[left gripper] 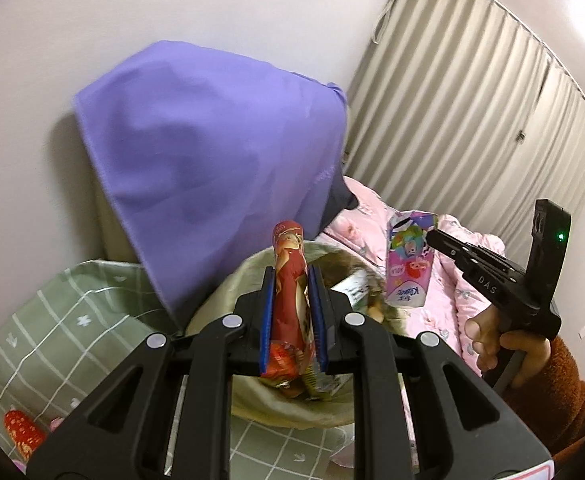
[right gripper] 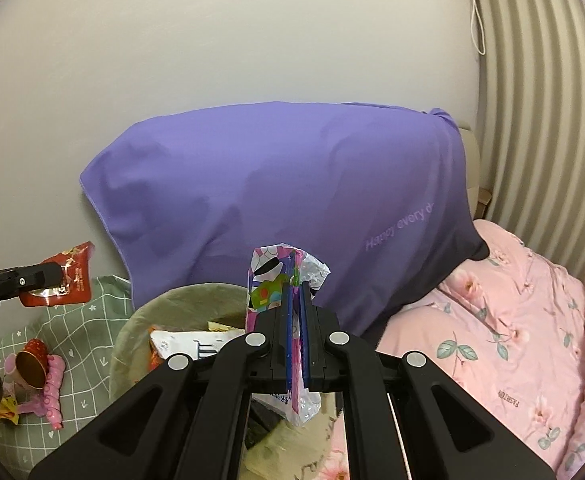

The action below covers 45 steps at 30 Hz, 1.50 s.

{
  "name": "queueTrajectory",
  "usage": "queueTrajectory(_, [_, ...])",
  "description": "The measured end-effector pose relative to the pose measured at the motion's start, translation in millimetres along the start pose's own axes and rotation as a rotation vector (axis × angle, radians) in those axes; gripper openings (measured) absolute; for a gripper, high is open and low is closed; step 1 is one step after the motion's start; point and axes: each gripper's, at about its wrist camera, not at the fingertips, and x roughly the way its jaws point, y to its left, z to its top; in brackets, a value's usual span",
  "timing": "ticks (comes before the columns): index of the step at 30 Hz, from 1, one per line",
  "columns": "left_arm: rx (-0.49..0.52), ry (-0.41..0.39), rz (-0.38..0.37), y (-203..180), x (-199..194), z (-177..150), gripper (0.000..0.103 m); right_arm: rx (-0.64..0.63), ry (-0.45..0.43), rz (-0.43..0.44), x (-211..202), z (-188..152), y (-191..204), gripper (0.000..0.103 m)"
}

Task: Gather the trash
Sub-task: 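Carry the juice box and red tube over the yellow trash bag and lower them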

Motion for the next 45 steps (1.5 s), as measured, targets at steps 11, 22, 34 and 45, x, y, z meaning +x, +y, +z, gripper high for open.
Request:
queueTrajectory(11, [0.125, 0.153, -0.142, -52.6, 76.5, -9.6, 0.016, 0.015, -0.015, 0.002, -8.5, -3.7, -8.5, 0.005])
queueTrajectory(22, [0.111, 0.332, -0.001, 1.5, 137.5, -40.7, 0.014, 0.0, 0.121, 0.143, 38.9, -37.2, 16.7, 0.005])
queueTrajectory(34, [0.058, 0.318, 0.012, 31.7, 131.1, -37.1, 0.014, 0.005, 0.214, 0.177, 77.0, -51.0, 31.0, 0.005])
queueTrajectory(45, [0.022, 0.271, -0.048, 30.5, 114.2, -31.7, 0.032, 0.017, 0.231, 0.15, 59.4, -63.3, 32.0, 0.005])
